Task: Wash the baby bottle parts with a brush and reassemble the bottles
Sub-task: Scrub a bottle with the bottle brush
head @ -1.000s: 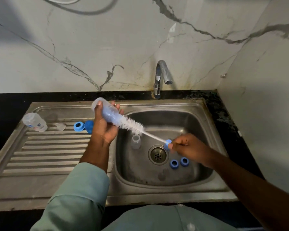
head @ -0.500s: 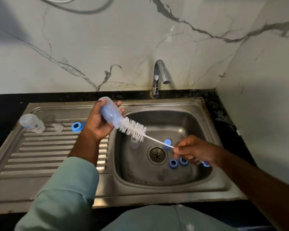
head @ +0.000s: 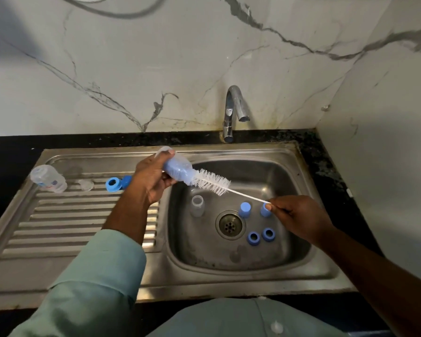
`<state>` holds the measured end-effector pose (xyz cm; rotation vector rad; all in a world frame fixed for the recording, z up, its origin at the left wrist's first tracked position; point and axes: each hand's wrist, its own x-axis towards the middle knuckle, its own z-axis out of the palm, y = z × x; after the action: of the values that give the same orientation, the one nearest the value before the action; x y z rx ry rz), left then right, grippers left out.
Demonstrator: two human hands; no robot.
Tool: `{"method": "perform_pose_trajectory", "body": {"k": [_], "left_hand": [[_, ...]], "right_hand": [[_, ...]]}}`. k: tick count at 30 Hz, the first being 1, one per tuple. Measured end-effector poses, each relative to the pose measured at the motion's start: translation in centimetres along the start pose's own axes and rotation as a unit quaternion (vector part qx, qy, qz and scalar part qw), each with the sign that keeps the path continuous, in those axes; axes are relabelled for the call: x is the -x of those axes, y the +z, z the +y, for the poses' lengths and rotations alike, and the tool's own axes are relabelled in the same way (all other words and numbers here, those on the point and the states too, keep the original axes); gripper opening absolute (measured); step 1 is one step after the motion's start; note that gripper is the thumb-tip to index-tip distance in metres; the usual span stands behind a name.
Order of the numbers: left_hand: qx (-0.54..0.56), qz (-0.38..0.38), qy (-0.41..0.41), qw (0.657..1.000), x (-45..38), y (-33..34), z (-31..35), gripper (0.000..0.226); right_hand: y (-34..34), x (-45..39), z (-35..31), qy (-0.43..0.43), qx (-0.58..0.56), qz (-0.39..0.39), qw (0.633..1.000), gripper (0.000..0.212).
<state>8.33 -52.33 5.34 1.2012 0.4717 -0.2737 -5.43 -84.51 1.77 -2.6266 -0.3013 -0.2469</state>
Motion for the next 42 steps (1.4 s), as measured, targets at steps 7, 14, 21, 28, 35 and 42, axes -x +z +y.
{"method": "perform_pose_trajectory", "body": {"k": [7,14,21,28,35,42], "left_hand": [[-0.047,0.008,-0.009,0.999,0.6,0.3,-0.6,0.03],[-0.107,0.033,-0.022,0.993,0.6,0.4,-1.3,0.037],[-0.066,0.047,-0.012,0.997,0.5,0.5,-1.6,0.032],[0.199,0.13,0.049,0.97,-0.3,-2.2,0.3,0.058],[0.193,0.107,-0.01,0.975,2.9,1.5,-3.7,0.042],[0.175,0.05,0.021,0.983,4.9,3.2,-6.1,0.051]], "right_hand": [[-0.7,0.4,-0.1,0.001,-0.002,0.011,1.0,0.039],[-1.1,1.2,0.4,0.002,0.028,0.013,1.0,0.035],[-1.6,1.1,0.5,0.0,0.021,0.029,0.999,0.033],[-2.3,2.5,1.8,0.119,-0.1,0.029,0.987,0.034],[0.4,1.8,-4.0,0.167,-0.244,0.054,0.954,0.021],[3.5,0.5,-8.6,0.137,-0.07,0.033,0.988,0.033]]}}
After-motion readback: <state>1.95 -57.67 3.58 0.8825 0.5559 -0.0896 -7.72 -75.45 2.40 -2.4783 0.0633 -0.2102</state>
